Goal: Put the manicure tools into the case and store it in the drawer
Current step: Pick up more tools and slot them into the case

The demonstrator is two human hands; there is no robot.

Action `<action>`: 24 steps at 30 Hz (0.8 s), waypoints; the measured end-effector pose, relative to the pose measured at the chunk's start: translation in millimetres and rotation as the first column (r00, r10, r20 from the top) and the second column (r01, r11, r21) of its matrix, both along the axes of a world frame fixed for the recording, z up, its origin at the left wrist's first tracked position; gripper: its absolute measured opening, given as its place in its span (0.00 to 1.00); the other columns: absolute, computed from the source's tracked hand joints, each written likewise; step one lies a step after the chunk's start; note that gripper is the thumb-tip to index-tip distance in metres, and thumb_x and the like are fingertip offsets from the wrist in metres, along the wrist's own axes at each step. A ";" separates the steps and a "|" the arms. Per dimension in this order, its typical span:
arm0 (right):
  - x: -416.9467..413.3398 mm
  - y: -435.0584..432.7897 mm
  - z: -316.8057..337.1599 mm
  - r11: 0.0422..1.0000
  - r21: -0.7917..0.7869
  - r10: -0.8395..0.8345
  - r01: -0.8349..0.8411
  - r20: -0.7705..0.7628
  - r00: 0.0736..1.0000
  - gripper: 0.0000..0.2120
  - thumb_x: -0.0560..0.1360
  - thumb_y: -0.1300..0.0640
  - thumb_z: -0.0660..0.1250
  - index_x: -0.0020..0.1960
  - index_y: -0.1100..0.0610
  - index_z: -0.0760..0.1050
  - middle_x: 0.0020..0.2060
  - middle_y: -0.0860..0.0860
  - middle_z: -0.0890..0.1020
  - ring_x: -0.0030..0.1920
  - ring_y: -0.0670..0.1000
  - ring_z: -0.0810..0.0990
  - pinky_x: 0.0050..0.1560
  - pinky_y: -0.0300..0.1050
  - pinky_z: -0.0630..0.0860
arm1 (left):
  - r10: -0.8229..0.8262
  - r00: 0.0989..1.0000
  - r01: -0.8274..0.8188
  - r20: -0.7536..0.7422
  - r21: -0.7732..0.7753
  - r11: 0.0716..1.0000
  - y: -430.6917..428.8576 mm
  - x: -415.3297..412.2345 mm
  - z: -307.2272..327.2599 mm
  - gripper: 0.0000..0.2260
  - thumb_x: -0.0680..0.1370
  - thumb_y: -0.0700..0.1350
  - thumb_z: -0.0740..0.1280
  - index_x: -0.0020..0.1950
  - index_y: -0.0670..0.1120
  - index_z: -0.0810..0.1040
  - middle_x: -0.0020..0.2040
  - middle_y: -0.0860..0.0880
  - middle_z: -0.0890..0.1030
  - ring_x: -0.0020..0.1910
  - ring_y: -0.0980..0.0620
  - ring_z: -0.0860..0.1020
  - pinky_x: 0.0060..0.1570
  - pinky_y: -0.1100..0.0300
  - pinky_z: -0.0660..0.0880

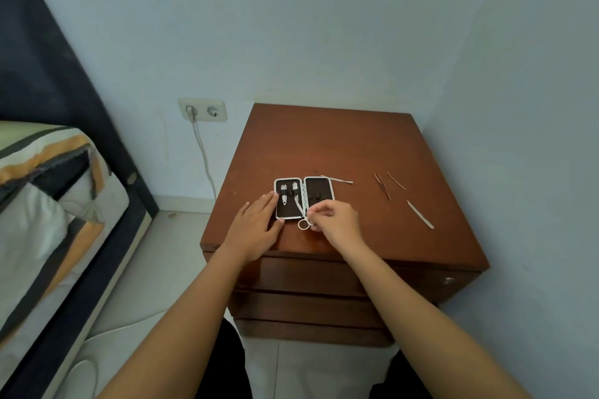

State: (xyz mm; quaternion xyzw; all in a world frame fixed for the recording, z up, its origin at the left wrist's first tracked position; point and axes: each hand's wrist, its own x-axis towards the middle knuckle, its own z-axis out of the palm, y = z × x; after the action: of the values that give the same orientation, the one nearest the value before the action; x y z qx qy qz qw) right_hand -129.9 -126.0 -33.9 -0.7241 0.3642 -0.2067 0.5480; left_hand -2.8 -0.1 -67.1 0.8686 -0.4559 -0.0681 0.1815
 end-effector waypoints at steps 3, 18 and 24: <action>4.5 2.5 -0.1 1.000 0.019 -0.023 0.023 -0.006 1.000 0.03 0.70 0.65 0.70 0.39 0.59 0.81 0.35 0.56 0.82 0.32 0.46 0.80 0.40 0.36 0.82 | 0.015 1.000 -0.016 -0.010 -0.071 0.997 2.3 -5.6 0.7 0.26 0.80 0.53 0.57 0.76 0.48 0.57 0.76 0.49 0.60 0.75 0.52 0.58 0.73 0.54 0.48; 10.4 -0.6 9.4 0.986 -0.080 0.125 -0.146 -0.223 0.967 0.04 0.71 0.61 0.69 0.39 0.58 0.82 0.34 0.54 0.82 0.29 0.44 0.79 0.42 0.36 0.78 | 0.025 0.995 -0.012 0.101 -0.136 0.991 9.1 -15.9 -5.8 0.28 0.77 0.59 0.50 0.74 0.48 0.61 0.74 0.49 0.65 0.72 0.52 0.62 0.72 0.57 0.51; 8.7 1.3 8.0 0.989 -0.073 0.111 -0.128 -0.198 0.974 0.04 0.71 0.62 0.69 0.39 0.59 0.82 0.31 0.53 0.81 0.23 0.39 0.77 0.32 0.23 0.73 | 0.025 0.995 -0.014 0.097 -0.105 0.994 8.7 -15.0 -7.2 0.27 0.78 0.59 0.50 0.75 0.49 0.59 0.75 0.50 0.63 0.73 0.52 0.60 0.72 0.57 0.50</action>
State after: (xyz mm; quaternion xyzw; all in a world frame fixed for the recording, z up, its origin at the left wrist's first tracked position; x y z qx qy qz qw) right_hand -121.2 -124.7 -26.0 -0.7841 0.3622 -0.1174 0.4901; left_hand -17.8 8.6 -74.3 0.8647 -0.4588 0.0003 0.2044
